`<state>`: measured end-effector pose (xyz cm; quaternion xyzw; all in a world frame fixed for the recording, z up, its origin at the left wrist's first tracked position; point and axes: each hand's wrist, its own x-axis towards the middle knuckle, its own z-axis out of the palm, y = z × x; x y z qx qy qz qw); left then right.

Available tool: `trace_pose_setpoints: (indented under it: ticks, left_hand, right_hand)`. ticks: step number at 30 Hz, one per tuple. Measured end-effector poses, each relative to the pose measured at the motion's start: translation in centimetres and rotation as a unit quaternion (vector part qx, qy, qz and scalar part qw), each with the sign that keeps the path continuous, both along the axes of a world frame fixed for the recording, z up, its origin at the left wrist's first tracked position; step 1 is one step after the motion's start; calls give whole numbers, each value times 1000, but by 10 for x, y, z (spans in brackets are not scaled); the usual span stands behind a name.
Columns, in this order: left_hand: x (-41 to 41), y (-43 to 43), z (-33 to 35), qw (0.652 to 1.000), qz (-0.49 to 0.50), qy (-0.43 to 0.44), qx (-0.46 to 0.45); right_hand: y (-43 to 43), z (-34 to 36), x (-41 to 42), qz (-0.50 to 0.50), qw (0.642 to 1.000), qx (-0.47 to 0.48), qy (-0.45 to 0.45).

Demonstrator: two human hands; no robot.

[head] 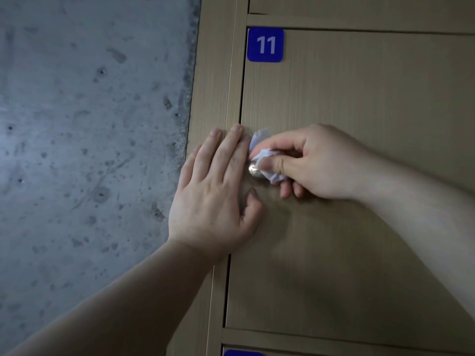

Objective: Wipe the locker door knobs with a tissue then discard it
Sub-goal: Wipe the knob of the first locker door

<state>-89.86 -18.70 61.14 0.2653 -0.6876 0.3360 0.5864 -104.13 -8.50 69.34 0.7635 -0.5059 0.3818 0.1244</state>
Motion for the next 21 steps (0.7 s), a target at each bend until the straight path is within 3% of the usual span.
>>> trace_pose_setpoints:
  ticks: [4,9,14,17,19,21]
  left_hand:
    - [-1,1,0,1000,-2,3,8]
    - [-2,0,0,1000,3,6,7]
    - [-1,1,0,1000,8,3,8]
    - [0,2,1,1000,9,0,12]
    - [0,2,1,1000,6,-2,16]
    - [1,2,1,1000,4,-2,16]
  right_hand:
    - [-1,2,9,26,996,80,2]
    - [-3,3,17,12,996,91,-9]
    - [-14,-14,21,22,992,27,-123]
    - [-11,-18,17,67,982,46,-172]
    - [-7,-15,11,63,986,50,-146]
    - [-3,-10,6,18,998,12,-64]
